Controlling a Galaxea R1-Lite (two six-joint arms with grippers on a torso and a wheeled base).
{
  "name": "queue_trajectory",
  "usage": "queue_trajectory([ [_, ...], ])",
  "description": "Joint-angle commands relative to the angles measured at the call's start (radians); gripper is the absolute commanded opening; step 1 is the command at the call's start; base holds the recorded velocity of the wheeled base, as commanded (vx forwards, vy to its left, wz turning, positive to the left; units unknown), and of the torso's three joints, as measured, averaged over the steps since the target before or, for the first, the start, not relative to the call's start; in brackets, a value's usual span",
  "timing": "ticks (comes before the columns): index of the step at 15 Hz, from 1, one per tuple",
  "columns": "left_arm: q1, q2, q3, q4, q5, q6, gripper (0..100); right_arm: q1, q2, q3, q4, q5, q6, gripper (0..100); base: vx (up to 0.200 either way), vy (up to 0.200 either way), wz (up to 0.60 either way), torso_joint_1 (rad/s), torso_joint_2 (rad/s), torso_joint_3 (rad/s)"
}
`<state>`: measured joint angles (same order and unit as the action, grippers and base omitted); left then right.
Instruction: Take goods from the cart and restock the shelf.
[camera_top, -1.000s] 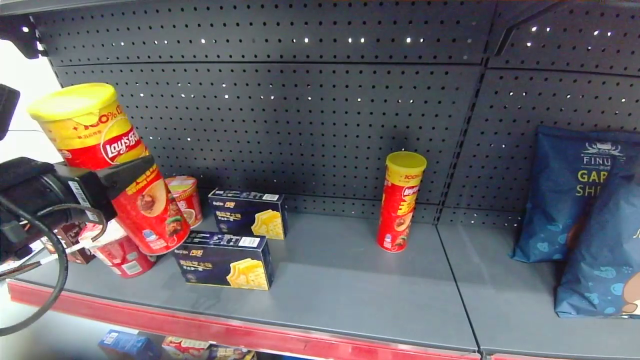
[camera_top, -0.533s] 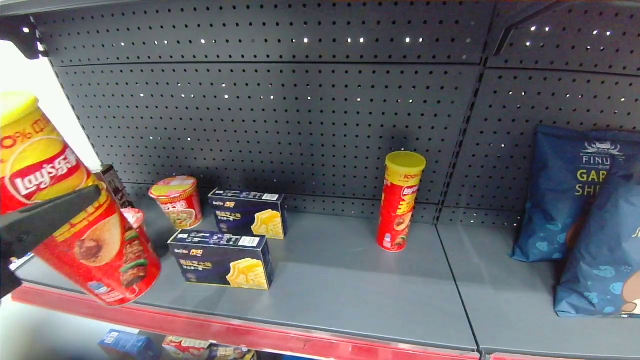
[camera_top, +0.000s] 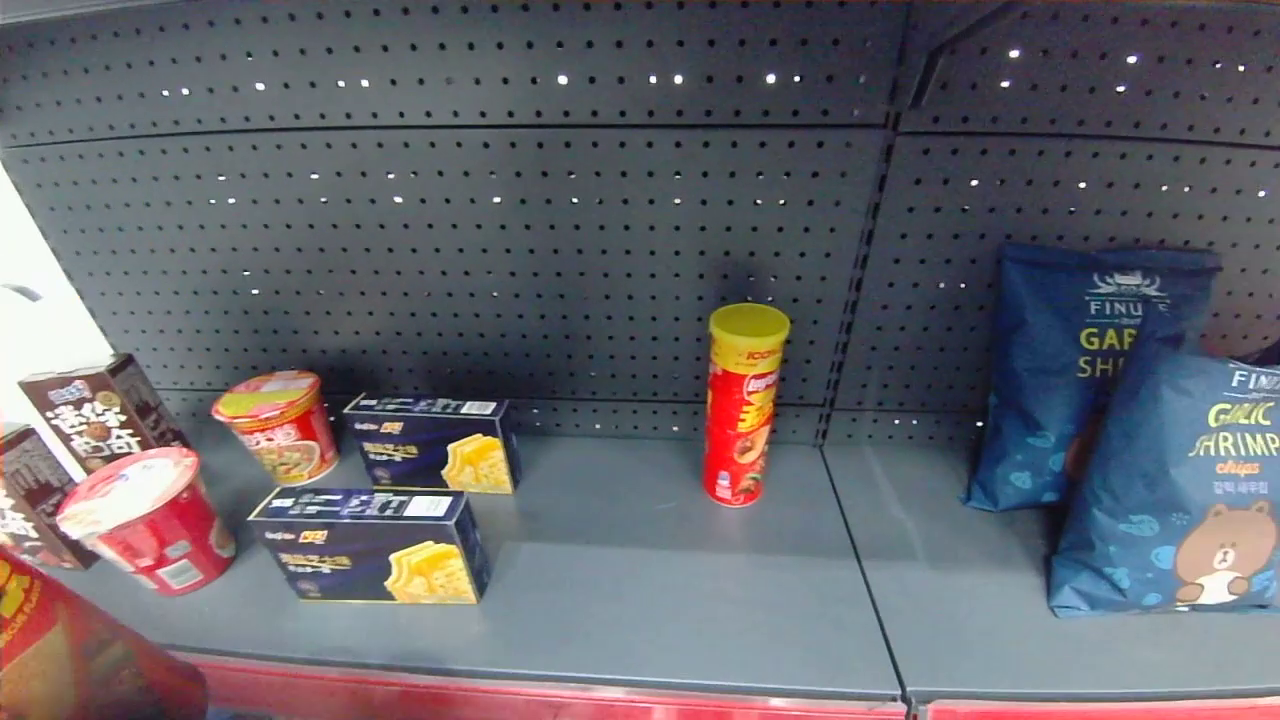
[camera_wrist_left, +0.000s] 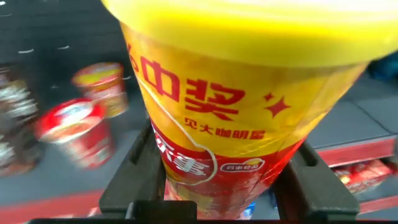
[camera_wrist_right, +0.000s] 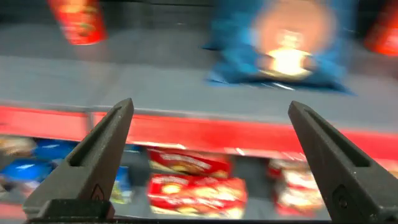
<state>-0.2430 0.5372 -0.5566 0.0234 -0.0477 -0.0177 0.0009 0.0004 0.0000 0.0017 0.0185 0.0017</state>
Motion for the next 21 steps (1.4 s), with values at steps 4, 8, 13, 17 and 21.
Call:
queue_trajectory([
  [4,0.008,-0.109,-0.019,0.093,0.049,0.005,0,0.001,0.0,0.0,0.0,0.004,-0.003,100,0.0,0.0,0.0,0.0,0.0,0.0],
  [8,0.054,-0.103,-0.111,0.132,0.095,0.016,0,0.001,0.0,0.0,0.0,0.006,-0.005,100,0.0,0.0,0.0,0.0,0.0,0.0],
  [13,0.133,-0.114,-0.198,0.274,0.109,0.054,0,0.05,0.334,-0.256,-0.069,0.035,0.009,100,0.0,0.0,0.0,0.0,0.0,0.0],
  [17,0.166,-0.122,-0.195,0.271,0.111,0.087,0,0.304,0.76,-0.472,-0.138,0.097,0.027,100,0.0,0.0,0.0,0.0,0.0,0.0],
  [21,0.163,-0.12,-0.131,0.268,0.091,0.087,0,0.294,1.153,-0.683,-0.407,0.285,0.05,100,0.0,0.0,0.0,0.0,0.0,0.0],
])
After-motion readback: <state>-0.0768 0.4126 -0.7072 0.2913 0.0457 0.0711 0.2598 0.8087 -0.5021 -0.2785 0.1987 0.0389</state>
